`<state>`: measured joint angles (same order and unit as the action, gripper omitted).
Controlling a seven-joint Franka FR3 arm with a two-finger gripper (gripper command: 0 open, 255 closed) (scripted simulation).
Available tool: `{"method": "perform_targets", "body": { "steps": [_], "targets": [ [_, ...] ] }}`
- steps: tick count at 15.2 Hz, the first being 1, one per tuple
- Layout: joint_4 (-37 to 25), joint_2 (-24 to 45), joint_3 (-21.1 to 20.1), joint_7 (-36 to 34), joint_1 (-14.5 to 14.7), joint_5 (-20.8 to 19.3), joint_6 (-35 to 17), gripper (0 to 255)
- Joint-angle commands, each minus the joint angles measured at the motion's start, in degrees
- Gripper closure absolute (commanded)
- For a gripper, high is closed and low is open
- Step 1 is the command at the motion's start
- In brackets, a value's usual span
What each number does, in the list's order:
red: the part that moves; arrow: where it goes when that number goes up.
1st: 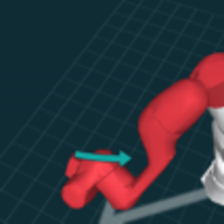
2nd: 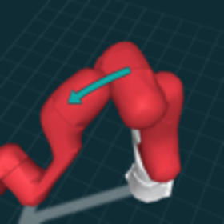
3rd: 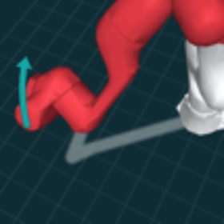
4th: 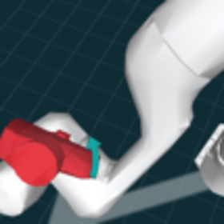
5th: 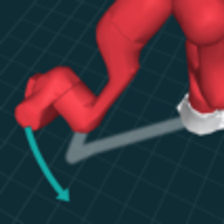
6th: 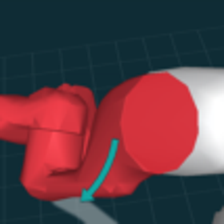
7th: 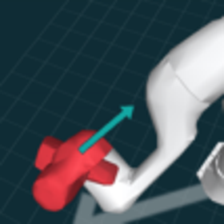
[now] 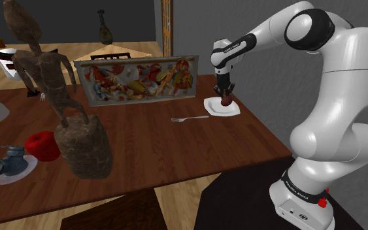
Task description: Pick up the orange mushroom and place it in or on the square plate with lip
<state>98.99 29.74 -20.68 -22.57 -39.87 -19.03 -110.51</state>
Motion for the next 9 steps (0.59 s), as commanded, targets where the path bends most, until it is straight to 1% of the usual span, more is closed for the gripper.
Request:
{"method": "perform_targets", "body": {
  "steps": [1, 7, 9],
  "targets": [
    [0.1, 1.0, 0.2, -0.4, 0.2, -0.4, -1.0, 255],
    [0.7, 3.7, 0.9, -1.4, 0.6, -1.6, -4.2, 255],
    [0.8, 4.0, 0.9, -1.5, 0.6, -1.7, -4.4, 255]
  ]
}}
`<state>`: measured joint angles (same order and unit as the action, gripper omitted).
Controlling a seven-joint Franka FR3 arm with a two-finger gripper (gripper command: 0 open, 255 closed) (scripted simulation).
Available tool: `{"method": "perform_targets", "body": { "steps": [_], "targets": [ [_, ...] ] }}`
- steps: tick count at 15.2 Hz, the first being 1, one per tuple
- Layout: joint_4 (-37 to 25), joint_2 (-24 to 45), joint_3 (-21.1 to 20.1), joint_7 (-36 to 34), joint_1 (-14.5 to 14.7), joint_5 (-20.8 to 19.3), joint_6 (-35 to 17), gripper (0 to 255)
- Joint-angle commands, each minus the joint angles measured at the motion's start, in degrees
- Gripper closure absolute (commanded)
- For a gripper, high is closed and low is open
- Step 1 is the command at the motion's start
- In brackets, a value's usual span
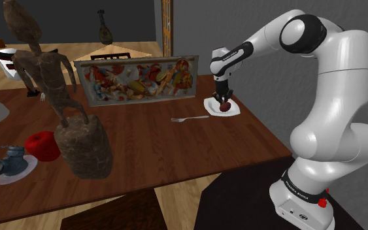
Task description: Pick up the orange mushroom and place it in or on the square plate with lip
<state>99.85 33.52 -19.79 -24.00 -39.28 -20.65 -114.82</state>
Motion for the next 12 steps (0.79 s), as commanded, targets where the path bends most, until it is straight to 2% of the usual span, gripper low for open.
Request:
{"method": "perform_targets", "body": {
  "steps": [1, 6, 7, 12],
  "targets": [
    [-0.1, 0.2, 0.0, -0.1, 0.1, -0.1, -0.1, 255],
    [-0.1, 0.2, 0.0, -0.1, 0.1, -0.1, -0.1, 255],
    [-0.1, 0.2, 0.0, -0.1, 0.1, -0.1, -0.1, 0],
    [-0.1, 0.2, 0.0, -0.1, 0.1, -0.1, -0.1, 0]
  ]
}}
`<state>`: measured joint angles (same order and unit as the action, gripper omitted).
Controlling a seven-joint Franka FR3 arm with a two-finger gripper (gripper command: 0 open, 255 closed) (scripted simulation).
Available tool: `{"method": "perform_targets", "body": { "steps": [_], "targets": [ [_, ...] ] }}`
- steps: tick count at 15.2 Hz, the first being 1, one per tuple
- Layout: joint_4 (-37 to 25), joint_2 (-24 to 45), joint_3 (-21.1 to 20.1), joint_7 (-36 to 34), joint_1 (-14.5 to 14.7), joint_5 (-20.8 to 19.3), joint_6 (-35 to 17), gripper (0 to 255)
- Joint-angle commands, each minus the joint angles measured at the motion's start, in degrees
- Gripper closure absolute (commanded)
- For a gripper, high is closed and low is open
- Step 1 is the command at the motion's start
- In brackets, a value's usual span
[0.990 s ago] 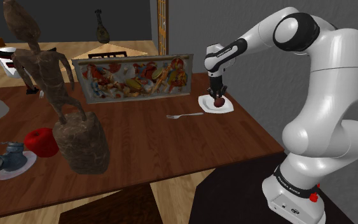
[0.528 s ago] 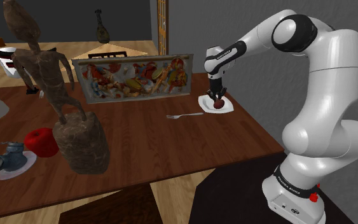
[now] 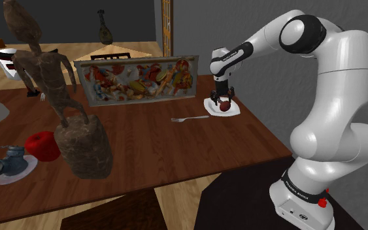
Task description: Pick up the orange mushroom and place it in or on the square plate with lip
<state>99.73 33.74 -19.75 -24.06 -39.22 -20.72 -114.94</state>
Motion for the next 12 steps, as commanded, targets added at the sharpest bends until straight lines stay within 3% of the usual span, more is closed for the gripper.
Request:
{"method": "perform_targets", "body": {
  "steps": [1, 4, 12],
  "targets": [
    [-1.1, -0.6, -0.3, 0.3, 0.1, 0.4, 1.6, 0],
    [-4.6, -1.9, -0.9, 1.0, 0.6, 1.5, 6.3, 0],
    [-4.6, -1.9, -0.9, 1.0, 0.6, 1.5, 6.3, 0]
  ]
}}
